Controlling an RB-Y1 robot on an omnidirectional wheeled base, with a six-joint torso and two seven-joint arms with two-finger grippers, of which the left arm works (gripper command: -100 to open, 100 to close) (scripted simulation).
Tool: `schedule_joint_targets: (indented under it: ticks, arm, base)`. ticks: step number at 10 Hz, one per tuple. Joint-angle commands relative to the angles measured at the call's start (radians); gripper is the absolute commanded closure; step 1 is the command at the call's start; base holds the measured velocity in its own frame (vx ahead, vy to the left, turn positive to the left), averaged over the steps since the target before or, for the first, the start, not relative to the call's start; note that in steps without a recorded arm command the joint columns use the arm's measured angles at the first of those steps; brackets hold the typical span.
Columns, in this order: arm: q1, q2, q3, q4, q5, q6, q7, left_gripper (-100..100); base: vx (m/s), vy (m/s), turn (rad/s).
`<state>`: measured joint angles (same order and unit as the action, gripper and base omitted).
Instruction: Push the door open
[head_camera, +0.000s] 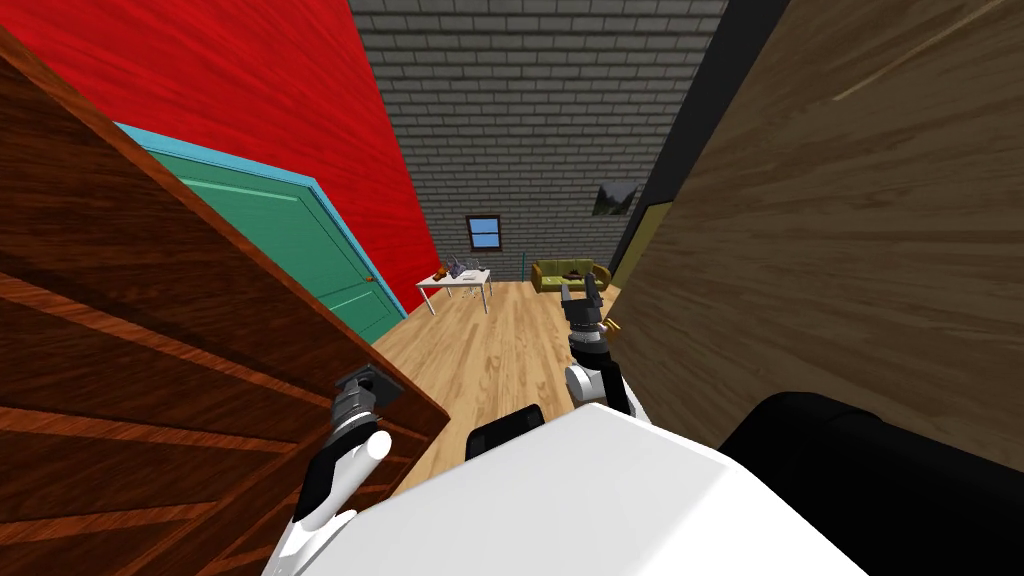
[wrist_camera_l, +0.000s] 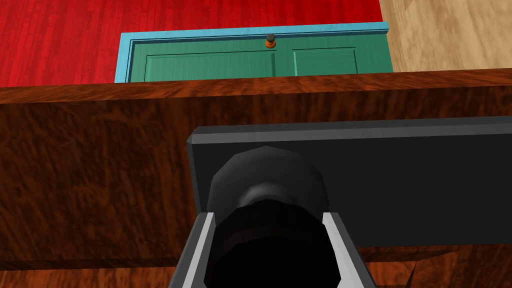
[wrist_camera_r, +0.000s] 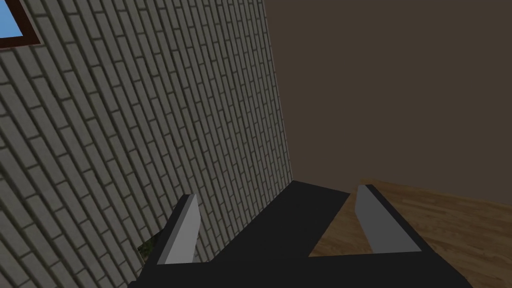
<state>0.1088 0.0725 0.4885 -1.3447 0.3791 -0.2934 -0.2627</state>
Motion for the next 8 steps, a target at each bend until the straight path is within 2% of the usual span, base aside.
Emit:
schedule_joint_targets:
  ticks: [1,2,3,4,5,8]
  arm:
    - [0.012,0.003,0.035,-0.013,0.027,-0.004,-0.021,100]
    - [0.015,0.001,0.043,-0.015,0.035,-0.004,-0.028,100]
    - [0.023,-0.005,0.065,-0.02,0.057,-0.005,-0.046,100]
    - [0.023,-0.005,0.065,-0.02,0.057,-0.005,-0.046,100]
    - [0.03,-0.011,0.086,-0.025,0.078,-0.006,-0.063,100]
    - [0.042,-0.027,0.123,-0.034,0.115,-0.007,-0.093,100]
  base:
    - [0.152,-0.016,-0.041]
    - [0.143,-0.012,-0.014]
    - [0.187,0.011,-0.035]
    - [0.146,0.004,-0.019]
    - [0.145,-0.01,-0.02]
    - [0.174,0.002,-0.022]
